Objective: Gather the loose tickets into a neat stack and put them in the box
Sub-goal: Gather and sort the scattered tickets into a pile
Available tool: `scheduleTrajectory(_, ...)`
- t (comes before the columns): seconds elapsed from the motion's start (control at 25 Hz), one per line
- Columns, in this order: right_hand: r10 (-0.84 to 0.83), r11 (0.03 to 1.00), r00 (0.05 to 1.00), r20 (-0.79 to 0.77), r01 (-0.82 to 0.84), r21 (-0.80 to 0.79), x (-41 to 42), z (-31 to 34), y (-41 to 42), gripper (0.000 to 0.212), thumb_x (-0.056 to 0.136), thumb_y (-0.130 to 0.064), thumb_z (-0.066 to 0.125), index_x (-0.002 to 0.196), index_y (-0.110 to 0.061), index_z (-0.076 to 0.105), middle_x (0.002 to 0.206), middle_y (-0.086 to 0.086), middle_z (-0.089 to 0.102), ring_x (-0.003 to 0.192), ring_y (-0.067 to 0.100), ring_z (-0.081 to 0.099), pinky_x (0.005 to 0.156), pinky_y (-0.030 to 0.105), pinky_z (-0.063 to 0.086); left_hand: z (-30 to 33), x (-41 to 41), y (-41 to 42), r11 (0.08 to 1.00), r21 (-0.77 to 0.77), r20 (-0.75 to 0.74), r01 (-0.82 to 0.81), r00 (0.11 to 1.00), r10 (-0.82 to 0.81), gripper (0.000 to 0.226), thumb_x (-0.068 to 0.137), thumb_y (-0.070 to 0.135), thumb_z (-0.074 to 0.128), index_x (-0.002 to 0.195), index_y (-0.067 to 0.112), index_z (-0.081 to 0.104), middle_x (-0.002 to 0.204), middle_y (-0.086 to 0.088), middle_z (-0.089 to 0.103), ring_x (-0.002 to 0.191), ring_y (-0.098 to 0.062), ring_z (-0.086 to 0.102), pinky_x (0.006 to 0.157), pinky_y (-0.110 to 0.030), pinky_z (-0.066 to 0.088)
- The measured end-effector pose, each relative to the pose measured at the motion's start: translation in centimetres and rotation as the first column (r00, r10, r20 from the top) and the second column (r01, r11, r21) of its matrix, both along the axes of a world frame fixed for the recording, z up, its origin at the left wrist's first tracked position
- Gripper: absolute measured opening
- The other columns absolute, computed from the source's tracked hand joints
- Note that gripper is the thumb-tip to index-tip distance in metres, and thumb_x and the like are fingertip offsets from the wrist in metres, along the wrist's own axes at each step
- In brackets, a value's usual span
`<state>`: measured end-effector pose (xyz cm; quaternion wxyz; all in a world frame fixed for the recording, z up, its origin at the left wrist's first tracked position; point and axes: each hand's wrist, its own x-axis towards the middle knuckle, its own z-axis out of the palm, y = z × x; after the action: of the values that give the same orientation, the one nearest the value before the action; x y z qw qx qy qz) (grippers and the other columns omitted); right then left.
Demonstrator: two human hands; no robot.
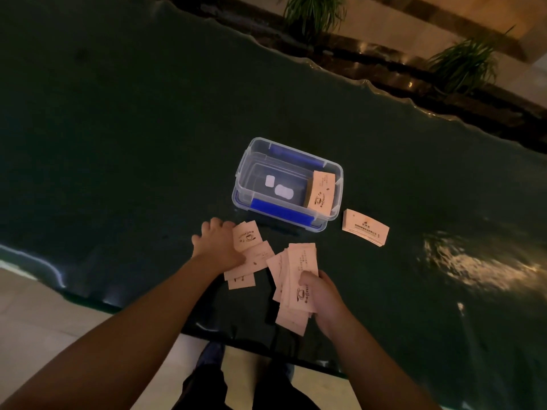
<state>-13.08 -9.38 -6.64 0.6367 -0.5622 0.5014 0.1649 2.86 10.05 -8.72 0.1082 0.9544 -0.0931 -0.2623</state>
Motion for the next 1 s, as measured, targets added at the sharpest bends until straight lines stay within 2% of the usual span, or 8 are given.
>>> scheduleTrajectory(0.2,0.007,1.0,1.0,-0.004,-0.007,0.006,0.8,0.0,0.8,0.04,0.1,-0.017,0.061,0.139,-0.025,0.059,0.121,0.011,0.075,0.104,0.029,0.075,0.074,0.044,0.059,0.5,1.1,2.7,0.988,0.012,0.027,0.156,0.987,-0.156,0.094,0.07,0.05,0.085,0.151,0.03,0.041,0.149,-0.003,0.043,0.137,-0.027,0.04,0.109,-0.055,0.044)
scheduleTrajectory(0.32,-0.027,0.998,1.0,-0.005,0.027,0.056,1.3,0.1,1.5,0.037,0.1,-0.015,0.058,0.136,-0.022,0.061,0.119,0.015,0.075,0.104,0.032,0.074,0.071,0.042,0.057,1.0,0.7,3.1,0.991,0.062,0.17,0.115,0.978,-0.124,0.087,0.077,0.045,0.078,0.154,0.027,0.04,0.152,-0.004,0.043,0.141,-0.028,0.038,0.112,-0.057,0.039)
scheduleTrajectory(0.4,-0.065,0.993,0.998,-0.013,0.066,0.094,1.7,0.2,2.0,0.03,0.099,-0.014,0.058,0.128,-0.023,0.063,0.117,0.016,0.076,0.104,0.033,0.074,0.072,0.044,0.058,1.1,-0.5,2.6,0.977,0.054,0.247,0.205,0.945,-0.212,0.072,0.083,0.044,0.073,0.148,0.028,0.048,0.149,-0.003,0.048,0.138,-0.027,0.042,0.114,-0.054,0.038)
scheduleTrajectory(0.52,-0.131,0.981,0.991,-0.013,0.132,0.146,2.2,0.0,2.5,0.023,0.098,-0.01,0.059,0.113,-0.028,0.064,0.114,0.016,0.077,0.104,0.034,0.074,0.081,0.049,0.062,0.3,-3.6,1.4,0.912,0.049,0.141,0.407,0.901,-0.41,0.057,0.095,0.043,0.058,0.149,0.025,0.049,0.15,-0.005,0.049,0.136,-0.027,0.044,0.114,-0.049,0.038)
scheduleTrajectory(0.68,-0.171,0.973,0.985,0.01,0.167,0.161,2.2,-0.2,3.1,0.025,0.098,-0.005,0.058,0.106,-0.027,0.065,0.112,0.016,0.078,0.102,0.034,0.076,0.083,0.051,0.064,-0.1,-5.2,0.2,0.954,0.038,0.122,0.298,0.946,-0.301,0.061,0.098,0.045,0.053,0.153,0.021,0.042,0.151,-0.009,0.045,0.135,-0.028,0.044,0.112,-0.046,0.041)
scheduleTrajectory(0.8,-0.186,0.972,0.983,0.014,0.181,0.152,2.4,-0.3,3.2,0.026,0.098,-0.004,0.059,0.106,-0.028,0.066,0.113,0.015,0.078,0.104,0.034,0.076,0.09,0.053,0.063,0.4,-5.0,-0.9,0.975,0.003,0.119,0.222,0.968,-0.221,0.052,0.099,0.044,0.051,0.144,0.019,0.054,0.142,-0.008,0.051,0.127,-0.025,0.047,0.106,-0.042,0.043)
scheduleTrajectory(0.92,-0.22,0.96,0.975,0.026,0.212,0.182,2.3,-0.2,3.2,0.026,0.098,-0.004,0.058,0.106,-0.027,0.067,0.113,0.015,0.078,0.104,0.033,0.075,0.078,0.048,0.063,0.8,-5.3,-1.6,0.982,-0.111,0.021,0.155,0.988,-0.154,0.042,0.103,0.036,0.051,0.14,0.018,0.06,0.14,-0.008,0.054,0.126,-0.023,0.048,0.108,-0.04,0.045)
scheduleTrajectory(1.0,-0.236,0.955,0.971,0.03,0.227,0.19,2.1,-0.4,3.4,0.028,0.097,-0.003,0.057,0.107,-0.027,0.067,0.114,0.016,0.078,0.104,0.034,0.074,0.077,0.047,0.061,1.0,-5.9,-1.9,0.979,-0.134,-0.024,0.156,0.987,-0.161,0.042,0.103,0.028,0.052,0.142,0.015,0.057,0.142,-0.009,0.054,0.129,-0.024,0.048,0.112,-0.04,0.044)
